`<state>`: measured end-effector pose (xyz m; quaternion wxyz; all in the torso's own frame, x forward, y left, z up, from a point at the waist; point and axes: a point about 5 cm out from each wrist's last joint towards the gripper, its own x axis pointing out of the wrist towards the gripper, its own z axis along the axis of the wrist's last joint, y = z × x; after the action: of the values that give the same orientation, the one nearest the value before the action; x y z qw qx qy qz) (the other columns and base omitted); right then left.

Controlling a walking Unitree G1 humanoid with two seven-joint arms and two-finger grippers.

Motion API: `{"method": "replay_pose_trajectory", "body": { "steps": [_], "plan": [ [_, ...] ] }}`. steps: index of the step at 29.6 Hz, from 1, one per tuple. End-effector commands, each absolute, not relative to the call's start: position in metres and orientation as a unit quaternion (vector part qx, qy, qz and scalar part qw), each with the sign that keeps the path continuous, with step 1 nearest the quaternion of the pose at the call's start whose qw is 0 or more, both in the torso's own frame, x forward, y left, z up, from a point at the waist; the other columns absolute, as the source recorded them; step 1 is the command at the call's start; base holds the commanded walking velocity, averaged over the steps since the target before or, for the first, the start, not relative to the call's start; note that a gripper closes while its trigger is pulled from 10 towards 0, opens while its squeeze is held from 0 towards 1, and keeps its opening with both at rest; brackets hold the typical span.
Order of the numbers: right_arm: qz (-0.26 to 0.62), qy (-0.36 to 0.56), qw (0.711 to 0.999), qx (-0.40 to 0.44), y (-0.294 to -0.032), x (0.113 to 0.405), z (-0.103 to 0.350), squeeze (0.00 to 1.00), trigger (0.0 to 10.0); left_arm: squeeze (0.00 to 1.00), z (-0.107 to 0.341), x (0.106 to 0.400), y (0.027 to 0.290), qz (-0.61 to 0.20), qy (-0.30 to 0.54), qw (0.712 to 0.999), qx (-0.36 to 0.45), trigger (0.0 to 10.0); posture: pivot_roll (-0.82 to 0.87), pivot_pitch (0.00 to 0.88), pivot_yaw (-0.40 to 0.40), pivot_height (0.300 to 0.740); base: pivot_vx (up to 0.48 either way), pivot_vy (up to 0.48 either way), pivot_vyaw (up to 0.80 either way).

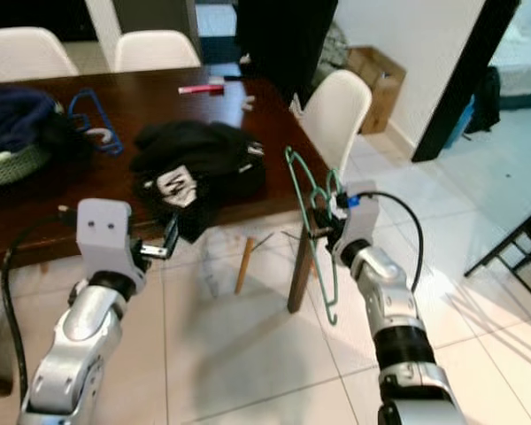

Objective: Hang hanger

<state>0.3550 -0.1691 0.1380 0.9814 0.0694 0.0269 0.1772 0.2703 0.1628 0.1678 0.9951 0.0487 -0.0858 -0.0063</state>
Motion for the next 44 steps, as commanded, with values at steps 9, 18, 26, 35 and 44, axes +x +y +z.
{"method": "replay_pose_trajectory", "body": {
  "steps": [9, 18, 26, 35, 44],
  "plan": [
    [0.310, -0.023, 0.913, 0.264, -0.174, 0.328, 0.147, 0.00, 10.0, 0.00, 0.165, 0.267, 0.161, -0.016, -0.079, 0.996, 0.047, 10.0, 0.07, 0.087, -0.061, 0.740, -0.270, 0.000, 0.00],
    [0.390, -0.003, 0.899, 0.201, -0.158, 0.319, 0.145, 0.00, 10.0, 0.00, 0.168, 0.267, 0.166, 0.003, -0.087, 0.996, 0.019, 10.0, 0.07, 0.078, -0.073, 0.740, 0.000, 0.000, 0.38],
    [0.415, 0.017, 0.895, 0.162, -0.154, 0.316, 0.143, 0.00, 10.0, 0.00, 0.166, 0.269, 0.174, 0.023, -0.083, 0.996, -0.018, 10.0, 0.06, 0.073, -0.075, 0.740, 0.000, 0.000, 0.79],
    [0.353, 0.040, 0.911, 0.207, -0.166, 0.324, 0.139, 0.00, 10.0, 0.00, 0.165, 0.272, 0.174, -0.001, -0.081, 0.995, -0.053, 10.0, 0.05, 0.057, -0.087, 0.740, 0.000, 0.000, 0.44],
    [0.330, 0.034, 0.918, 0.219, -0.175, 0.327, 0.138, 0.00, 10.0, 0.00, 0.165, 0.274, 0.173, 0.001, -0.088, 0.994, -0.061, 10.0, 0.00, 0.034, -0.096, 0.740, 0.000, 0.000, 0.00]
  ]
}}
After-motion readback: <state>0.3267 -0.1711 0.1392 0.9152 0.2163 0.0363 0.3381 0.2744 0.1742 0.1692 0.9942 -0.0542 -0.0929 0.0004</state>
